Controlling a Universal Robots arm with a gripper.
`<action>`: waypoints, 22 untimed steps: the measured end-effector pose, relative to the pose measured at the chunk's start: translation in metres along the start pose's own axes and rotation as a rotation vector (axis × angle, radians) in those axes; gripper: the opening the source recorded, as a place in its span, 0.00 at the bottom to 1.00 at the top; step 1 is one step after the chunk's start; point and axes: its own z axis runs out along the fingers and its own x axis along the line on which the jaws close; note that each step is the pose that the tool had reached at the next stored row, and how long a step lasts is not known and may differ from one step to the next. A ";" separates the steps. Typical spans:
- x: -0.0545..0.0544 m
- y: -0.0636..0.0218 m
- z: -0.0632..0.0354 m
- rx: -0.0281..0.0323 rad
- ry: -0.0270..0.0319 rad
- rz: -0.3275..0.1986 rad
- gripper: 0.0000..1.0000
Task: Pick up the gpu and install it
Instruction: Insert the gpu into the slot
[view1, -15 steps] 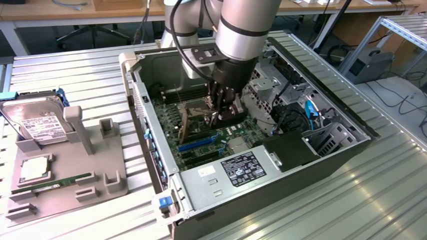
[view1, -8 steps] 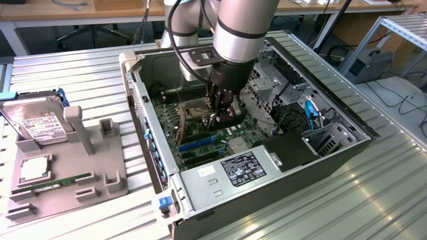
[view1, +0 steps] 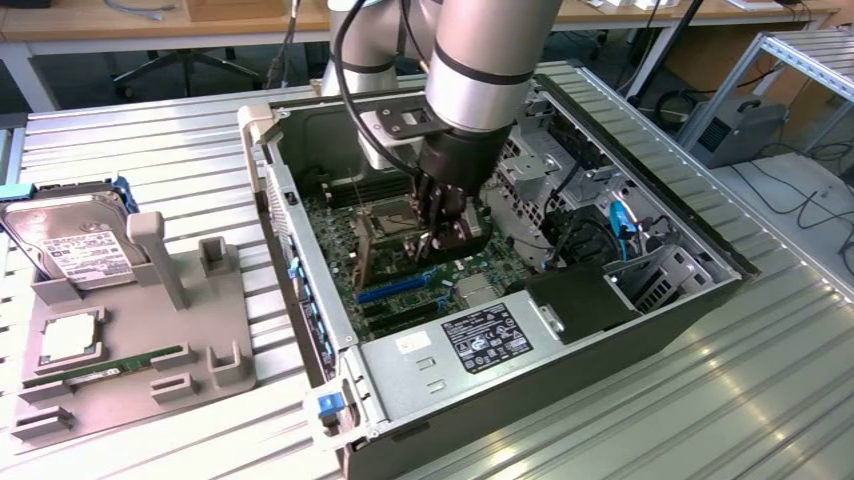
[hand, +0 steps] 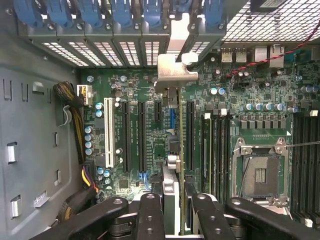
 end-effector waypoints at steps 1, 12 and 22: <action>0.001 0.0001 0.0000 0.0000 0.0001 0.000 0.27; 0.004 0.0014 0.0005 0.0000 0.0001 0.000 0.27; 0.006 0.0040 0.0008 0.0000 0.0001 0.000 0.27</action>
